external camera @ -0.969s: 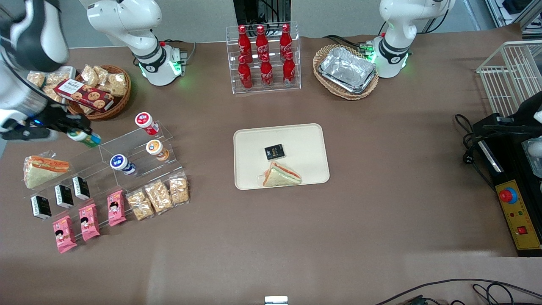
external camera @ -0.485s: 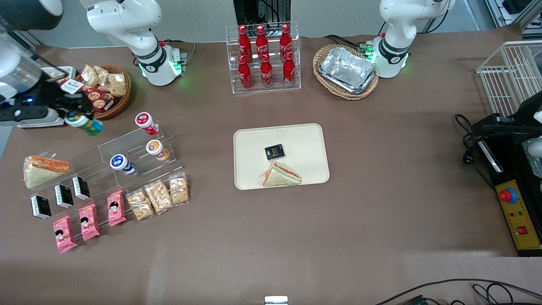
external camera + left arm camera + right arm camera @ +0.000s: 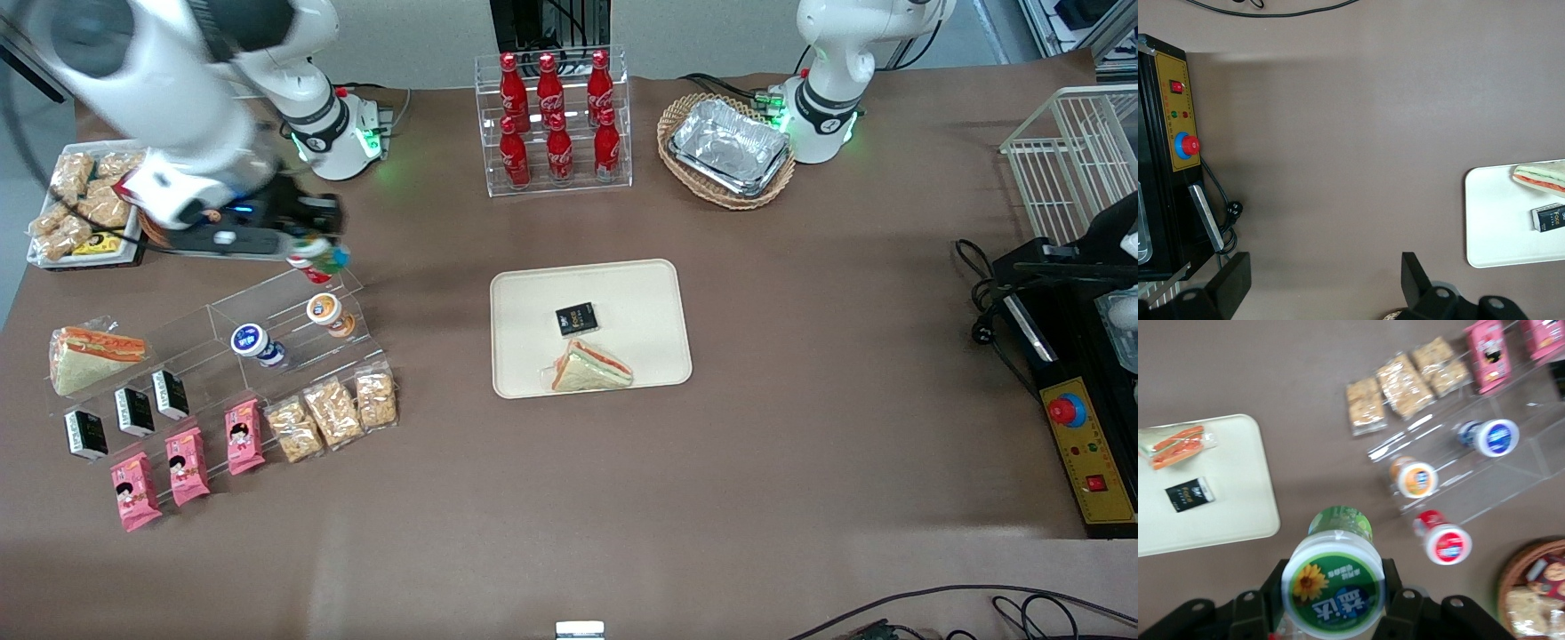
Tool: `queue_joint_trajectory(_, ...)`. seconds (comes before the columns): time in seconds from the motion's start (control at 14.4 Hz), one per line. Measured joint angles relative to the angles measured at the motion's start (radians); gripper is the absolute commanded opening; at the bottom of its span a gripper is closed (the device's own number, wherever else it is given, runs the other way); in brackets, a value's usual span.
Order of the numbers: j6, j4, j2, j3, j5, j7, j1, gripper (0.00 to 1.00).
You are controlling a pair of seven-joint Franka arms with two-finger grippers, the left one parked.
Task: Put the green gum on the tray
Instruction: 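Lift the green gum bottle out of the rack with the right gripper, then carry the green gum bottle over the white tray beside the black card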
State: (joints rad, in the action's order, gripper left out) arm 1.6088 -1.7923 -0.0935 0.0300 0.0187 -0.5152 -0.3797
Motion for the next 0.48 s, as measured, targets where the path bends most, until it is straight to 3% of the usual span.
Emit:
queue_joint_trajectory(0.28,0.13,-0.002,0.128,0.003,0.001,-0.218,-0.156,0.22)
queue_joint_trajectory(0.48,0.261,-0.013,0.247,0.051,0.001,-0.342,-0.201,0.22)
